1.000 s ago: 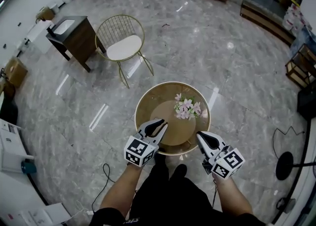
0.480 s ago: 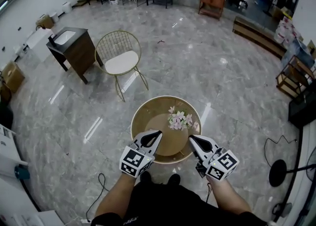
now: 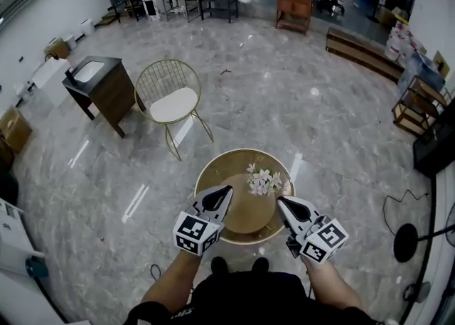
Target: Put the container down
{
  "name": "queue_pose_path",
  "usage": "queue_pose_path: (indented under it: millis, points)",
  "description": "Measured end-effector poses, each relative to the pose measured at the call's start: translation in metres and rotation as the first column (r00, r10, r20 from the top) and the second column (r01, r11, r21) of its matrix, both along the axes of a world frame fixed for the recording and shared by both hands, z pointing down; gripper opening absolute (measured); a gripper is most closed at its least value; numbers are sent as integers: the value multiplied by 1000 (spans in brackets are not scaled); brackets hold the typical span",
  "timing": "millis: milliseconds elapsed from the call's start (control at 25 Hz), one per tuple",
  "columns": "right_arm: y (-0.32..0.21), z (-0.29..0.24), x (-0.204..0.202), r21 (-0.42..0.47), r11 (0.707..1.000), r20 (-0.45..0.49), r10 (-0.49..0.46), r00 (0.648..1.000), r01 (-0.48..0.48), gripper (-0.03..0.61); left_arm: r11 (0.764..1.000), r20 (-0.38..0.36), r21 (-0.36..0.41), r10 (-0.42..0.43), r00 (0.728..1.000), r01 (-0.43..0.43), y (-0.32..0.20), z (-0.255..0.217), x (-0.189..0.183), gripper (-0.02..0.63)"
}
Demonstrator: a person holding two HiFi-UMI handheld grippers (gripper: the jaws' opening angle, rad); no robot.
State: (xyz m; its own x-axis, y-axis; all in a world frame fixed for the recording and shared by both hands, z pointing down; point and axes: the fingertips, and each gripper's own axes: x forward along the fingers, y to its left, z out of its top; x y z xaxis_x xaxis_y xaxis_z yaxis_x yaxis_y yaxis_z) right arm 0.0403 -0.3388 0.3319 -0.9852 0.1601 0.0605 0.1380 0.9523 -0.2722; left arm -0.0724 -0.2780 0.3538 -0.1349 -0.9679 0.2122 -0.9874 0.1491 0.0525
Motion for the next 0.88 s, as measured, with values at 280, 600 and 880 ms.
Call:
queue_pose_path:
  millis: [280, 600, 880]
  points:
    - [11, -18, -25, 29, 999, 27, -32, 999, 31, 12, 996, 49, 53, -74, 996, 71, 19, -25, -30, 17]
    - [14, -35, -24, 59, 998, 72, -37, 997, 33, 12, 995, 68, 54, -87, 994, 83, 32, -38, -29, 17]
    - [5, -24, -10, 83, 996, 59, 9, 998, -14, 12, 993, 43, 67, -103, 994, 100, 33, -44, -32, 17]
